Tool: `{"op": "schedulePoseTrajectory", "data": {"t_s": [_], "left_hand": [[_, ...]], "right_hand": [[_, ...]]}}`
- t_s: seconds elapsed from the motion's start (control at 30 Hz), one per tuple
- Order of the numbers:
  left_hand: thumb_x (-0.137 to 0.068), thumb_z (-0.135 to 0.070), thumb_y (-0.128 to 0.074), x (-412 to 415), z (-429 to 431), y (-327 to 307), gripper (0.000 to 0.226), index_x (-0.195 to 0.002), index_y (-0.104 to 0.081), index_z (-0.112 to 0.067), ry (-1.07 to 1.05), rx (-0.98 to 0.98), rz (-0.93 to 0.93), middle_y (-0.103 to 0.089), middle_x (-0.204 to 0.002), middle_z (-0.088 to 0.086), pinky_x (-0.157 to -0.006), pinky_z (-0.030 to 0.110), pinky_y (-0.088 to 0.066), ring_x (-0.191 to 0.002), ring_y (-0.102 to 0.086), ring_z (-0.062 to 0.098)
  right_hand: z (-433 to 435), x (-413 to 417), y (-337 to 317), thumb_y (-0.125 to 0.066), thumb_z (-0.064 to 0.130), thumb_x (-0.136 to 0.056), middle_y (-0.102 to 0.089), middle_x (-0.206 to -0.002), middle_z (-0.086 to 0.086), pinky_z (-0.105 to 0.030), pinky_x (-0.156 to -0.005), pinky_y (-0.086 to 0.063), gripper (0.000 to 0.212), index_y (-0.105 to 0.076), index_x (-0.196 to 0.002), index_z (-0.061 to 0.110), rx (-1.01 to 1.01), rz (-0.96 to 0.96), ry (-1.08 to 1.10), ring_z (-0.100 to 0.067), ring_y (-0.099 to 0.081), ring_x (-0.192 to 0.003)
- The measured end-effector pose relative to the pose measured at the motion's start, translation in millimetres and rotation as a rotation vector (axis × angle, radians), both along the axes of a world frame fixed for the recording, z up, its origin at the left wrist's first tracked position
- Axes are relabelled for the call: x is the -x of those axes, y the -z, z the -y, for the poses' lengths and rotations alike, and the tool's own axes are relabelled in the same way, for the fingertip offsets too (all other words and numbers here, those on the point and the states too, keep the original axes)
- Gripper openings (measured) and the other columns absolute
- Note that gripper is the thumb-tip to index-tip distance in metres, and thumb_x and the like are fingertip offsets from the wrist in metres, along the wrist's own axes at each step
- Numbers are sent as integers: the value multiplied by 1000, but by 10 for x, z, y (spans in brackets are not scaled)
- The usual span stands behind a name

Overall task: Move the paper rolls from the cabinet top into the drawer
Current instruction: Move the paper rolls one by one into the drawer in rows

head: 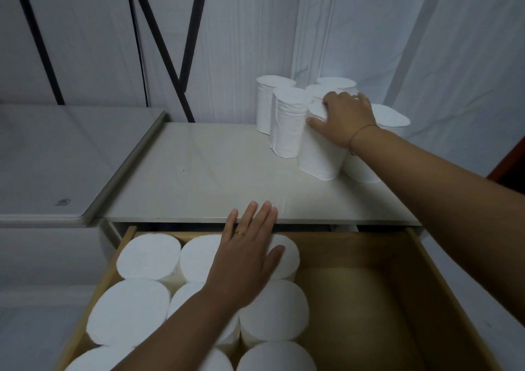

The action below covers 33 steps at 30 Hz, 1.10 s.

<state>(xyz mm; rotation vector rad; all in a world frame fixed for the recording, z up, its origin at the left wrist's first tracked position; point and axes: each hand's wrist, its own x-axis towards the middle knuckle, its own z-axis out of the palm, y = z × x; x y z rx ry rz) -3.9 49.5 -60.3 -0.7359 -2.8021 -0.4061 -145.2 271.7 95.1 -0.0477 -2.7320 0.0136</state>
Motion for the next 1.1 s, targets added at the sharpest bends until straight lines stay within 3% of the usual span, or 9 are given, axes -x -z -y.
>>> {"op": "schedulePoseTrajectory", "data": {"t_s": [0.1,0.27,0.43,0.5,0.57,0.63,0.73,0.93,1.1], "left_hand": [[-87,-62,8,2,1,-3,70,-149,5,-29,-3,6,2,6,-158,-10,-116,35,15,-143,17,8],[-87,-61,7,4,-5,-6,69,-149,5,-29,-8,15,9,6,-158,-10,-117,36,14,-143,18,8],[-86,-63,12,-4,-5,-13,71,-148,7,-29,-11,28,14,7,-158,-10,-117,37,13,-143,17,9],[-85,-63,13,-5,-6,-14,72,-148,8,-29,-10,30,17,8,-158,-10,-117,37,13,-143,19,9],[-85,-63,13,-5,-5,-14,72,-148,8,-29,-11,38,15,9,-158,-10,-117,38,12,-143,19,9],[-85,-62,12,-6,-6,-21,72,-149,5,-28,-9,32,12,6,-158,-9,-118,39,9,-144,16,10],[-85,-62,10,-7,-10,-28,73,-149,1,-28,-5,21,9,2,-158,-9,-118,40,6,-144,12,11],[-89,-60,4,2,-1,-5,69,-150,1,-28,-7,25,-2,3,-158,-9,-118,37,10,-144,14,9],[-89,-60,5,13,-5,15,70,-150,0,-27,-5,24,-13,1,-159,-9,-118,37,10,-144,13,10]], "right_hand": [[114,-142,-54,-40,67,-83,-47,-133,-18,-45,-100,-34,74,-43,-131,11,11,61,46,-38,-43,-122],[239,-386,-176,-41,81,-71,-27,-149,-20,-45,-106,-33,104,-23,-145,11,175,322,55,-38,-35,-132],[22,-542,-244,-56,78,-64,-43,-138,-11,-29,-84,-42,103,-31,-142,16,322,432,-104,-19,-50,-109],[-107,-541,-261,-64,75,-58,-30,-151,-5,-29,-98,-34,112,-21,-146,19,298,454,-174,-18,-39,-125],[-189,-519,-253,-74,63,-54,-17,-155,5,-28,-107,-24,118,-13,-148,28,417,486,-300,-16,-23,-138],[-224,-474,-220,-80,48,-57,-17,-153,12,-24,-104,-22,112,-15,-146,34,497,524,-422,-11,-22,-137],[-237,-384,-183,-82,38,-64,-22,-150,15,-21,-102,-20,101,-22,-145,33,410,541,-491,-5,-25,-129],[-281,-354,-212,-83,46,-61,-22,-145,16,-22,-101,-20,106,-17,-144,39,298,568,-481,-3,-23,-124],[-345,-454,-115,-85,40,-58,-23,-143,20,-23,-104,-24,111,-14,-144,41,533,614,-520,-3,-26,-127]]}}
